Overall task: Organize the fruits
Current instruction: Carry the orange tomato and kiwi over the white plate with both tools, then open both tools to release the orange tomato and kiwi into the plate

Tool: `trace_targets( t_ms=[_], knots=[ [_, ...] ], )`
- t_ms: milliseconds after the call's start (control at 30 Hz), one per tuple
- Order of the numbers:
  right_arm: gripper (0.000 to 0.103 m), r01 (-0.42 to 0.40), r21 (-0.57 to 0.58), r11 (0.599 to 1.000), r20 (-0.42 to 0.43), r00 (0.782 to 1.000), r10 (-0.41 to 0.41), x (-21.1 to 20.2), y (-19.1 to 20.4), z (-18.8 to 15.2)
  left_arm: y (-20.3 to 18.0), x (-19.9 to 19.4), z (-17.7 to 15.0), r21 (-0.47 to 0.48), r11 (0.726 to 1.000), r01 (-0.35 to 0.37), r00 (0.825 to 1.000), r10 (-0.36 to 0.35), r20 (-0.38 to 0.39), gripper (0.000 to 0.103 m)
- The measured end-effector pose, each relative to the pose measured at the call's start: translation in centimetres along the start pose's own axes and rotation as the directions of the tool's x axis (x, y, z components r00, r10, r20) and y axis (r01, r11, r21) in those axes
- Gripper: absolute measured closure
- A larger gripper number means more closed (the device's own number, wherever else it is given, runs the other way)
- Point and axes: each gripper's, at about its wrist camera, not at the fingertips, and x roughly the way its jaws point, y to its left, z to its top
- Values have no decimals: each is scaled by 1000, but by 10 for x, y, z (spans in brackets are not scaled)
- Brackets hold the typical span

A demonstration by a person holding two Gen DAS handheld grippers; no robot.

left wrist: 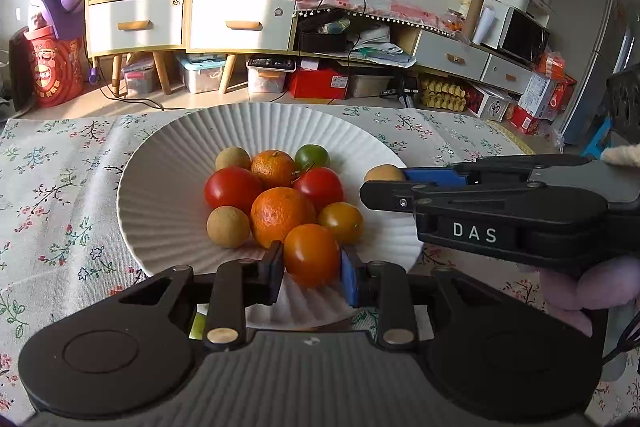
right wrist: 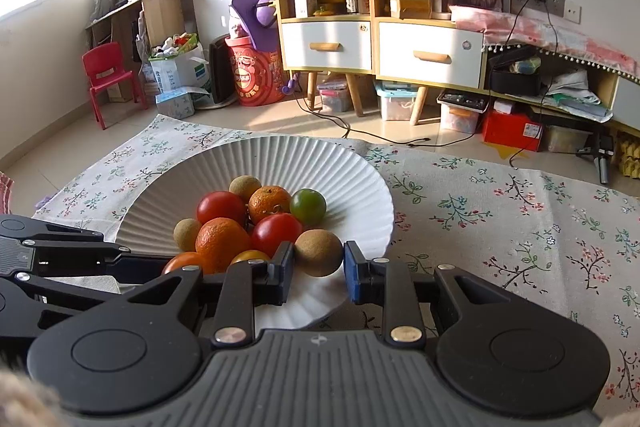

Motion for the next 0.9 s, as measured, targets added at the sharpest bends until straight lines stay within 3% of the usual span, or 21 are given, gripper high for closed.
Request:
trace_targets(
  t_ms=[500, 700, 900],
  knots=[
    [77, -1, -16, 1000, 2, 1000, 1, -3, 4, 4, -5, -5, 0, 28, 999, -19, 1000, 18, 16, 83],
    [76, 13, -26, 1000, 7, 1000, -13, -14, 8, 6, -7, -14, -2, 33, 999, -30, 999, 29, 25, 69],
    [66, 26, -25, 999, 16, 1000, -26, -29, 12, 4, -7, -32, -3, 41, 998, -49, 998, 47, 35, 56]
  ],
)
